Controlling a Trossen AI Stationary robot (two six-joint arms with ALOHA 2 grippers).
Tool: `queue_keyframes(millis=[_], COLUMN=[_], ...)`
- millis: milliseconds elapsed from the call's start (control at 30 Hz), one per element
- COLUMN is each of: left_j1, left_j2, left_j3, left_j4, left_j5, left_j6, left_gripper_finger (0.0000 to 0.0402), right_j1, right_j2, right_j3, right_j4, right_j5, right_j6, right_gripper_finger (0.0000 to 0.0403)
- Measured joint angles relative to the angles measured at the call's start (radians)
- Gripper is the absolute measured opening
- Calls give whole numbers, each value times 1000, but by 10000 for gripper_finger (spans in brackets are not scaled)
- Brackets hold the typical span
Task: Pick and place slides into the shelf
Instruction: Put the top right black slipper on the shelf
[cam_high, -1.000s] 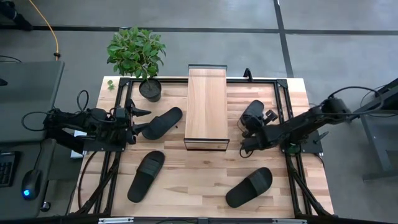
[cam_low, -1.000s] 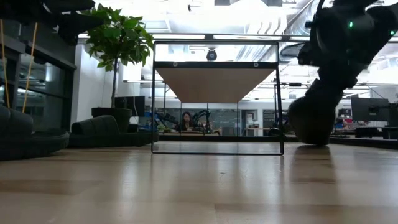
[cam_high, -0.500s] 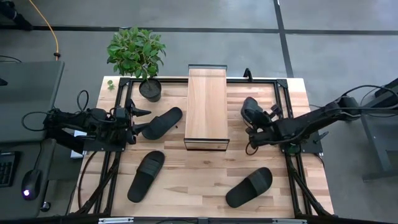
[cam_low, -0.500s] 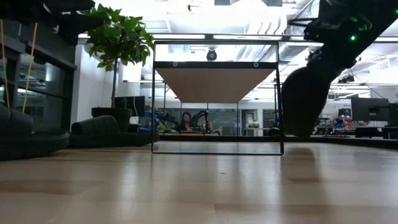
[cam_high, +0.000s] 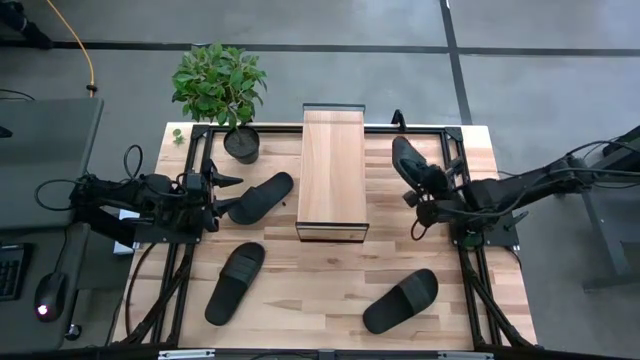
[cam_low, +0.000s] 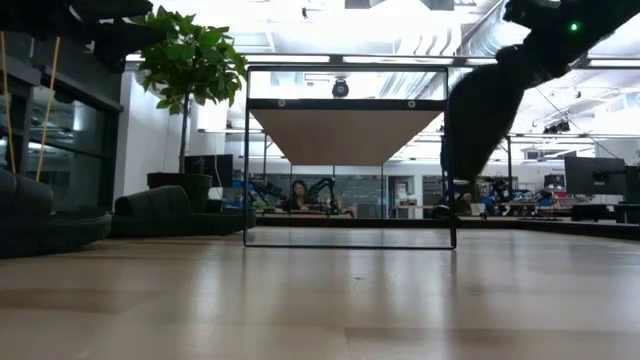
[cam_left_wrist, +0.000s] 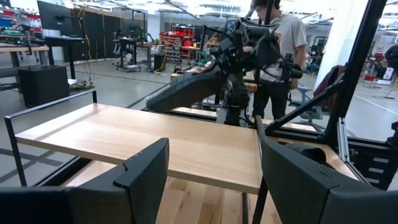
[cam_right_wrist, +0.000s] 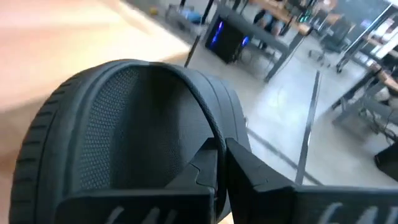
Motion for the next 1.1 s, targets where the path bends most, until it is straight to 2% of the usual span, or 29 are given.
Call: queue_keyframes(millis=[133,300,533,633,867,1100], left_j1=[0,0,0,0,0,0], left_j2=[0,0,0,0,0,0], left_j3=[0,0,0,0,0,0], left_j4=[0,0,-2,-10,2,3], left_j5=[0,-1,26,40,164,211], left_j6=[3,22,108,133,158,158], left_gripper_finger=[239,239,239,239,239,239], right_j1=[0,8,38,52,55,53], right_j2=[-44,-79,-75,-61,5,94], right_j3=[0,0,0,0,0,0], right_j4=[126,375,738,838,1030,1271], right_j5=[13,-14,-241,-326,-502,-710], right_j6=[-138,-371,-660,-718,-810,-885], right_gripper_finger=[0,0,0,0,0,0])
